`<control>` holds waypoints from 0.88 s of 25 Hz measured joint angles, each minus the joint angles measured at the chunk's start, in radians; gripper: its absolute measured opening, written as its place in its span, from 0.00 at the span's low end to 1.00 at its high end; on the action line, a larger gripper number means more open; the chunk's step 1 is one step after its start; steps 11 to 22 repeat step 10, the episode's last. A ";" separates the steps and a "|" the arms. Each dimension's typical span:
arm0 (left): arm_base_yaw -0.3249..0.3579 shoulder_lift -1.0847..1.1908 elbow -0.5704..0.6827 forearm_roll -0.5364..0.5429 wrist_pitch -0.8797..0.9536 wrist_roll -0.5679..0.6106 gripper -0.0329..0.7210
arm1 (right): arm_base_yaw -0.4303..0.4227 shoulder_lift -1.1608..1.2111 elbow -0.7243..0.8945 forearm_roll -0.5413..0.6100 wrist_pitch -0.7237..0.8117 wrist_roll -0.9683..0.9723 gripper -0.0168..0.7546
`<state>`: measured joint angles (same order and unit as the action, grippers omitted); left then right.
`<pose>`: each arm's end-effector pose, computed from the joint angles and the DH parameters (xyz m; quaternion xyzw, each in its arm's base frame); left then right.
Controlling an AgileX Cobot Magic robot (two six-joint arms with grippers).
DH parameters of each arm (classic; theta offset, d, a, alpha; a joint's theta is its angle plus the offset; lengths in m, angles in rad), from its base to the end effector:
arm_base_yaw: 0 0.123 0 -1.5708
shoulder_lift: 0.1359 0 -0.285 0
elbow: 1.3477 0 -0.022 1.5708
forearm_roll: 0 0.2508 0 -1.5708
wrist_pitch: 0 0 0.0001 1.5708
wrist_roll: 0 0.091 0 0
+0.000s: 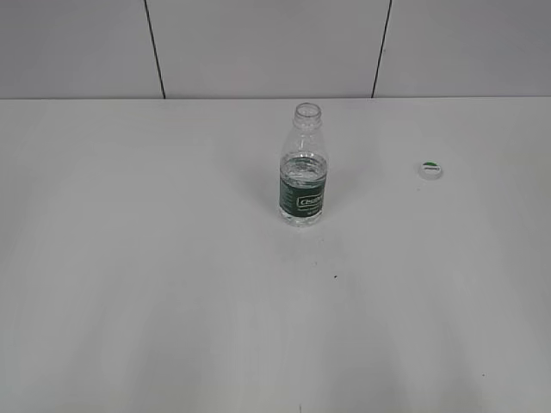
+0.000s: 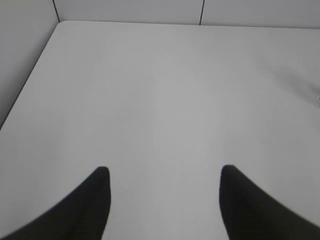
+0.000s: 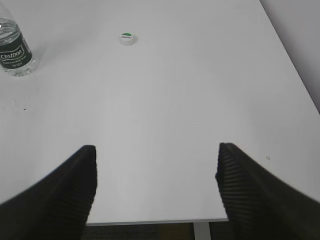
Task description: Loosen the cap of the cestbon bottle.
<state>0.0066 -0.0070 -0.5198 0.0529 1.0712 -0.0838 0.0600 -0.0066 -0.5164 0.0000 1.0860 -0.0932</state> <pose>-0.0088 0.0042 0.2819 -0.0399 0.8477 0.0060 0.5289 -0.0088 -0.0005 0.2797 -0.0653 0.8513 -0.0086 0.5205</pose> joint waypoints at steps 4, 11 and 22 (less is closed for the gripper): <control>0.001 0.000 0.000 0.000 0.000 0.003 0.61 | 0.000 0.000 0.000 0.000 0.000 0.000 0.76; 0.001 0.000 0.000 0.000 0.000 0.003 0.61 | 0.000 0.000 0.000 0.006 0.000 0.000 0.76; 0.001 0.000 0.000 0.000 0.000 0.003 0.61 | 0.000 0.000 0.000 0.006 0.000 0.000 0.76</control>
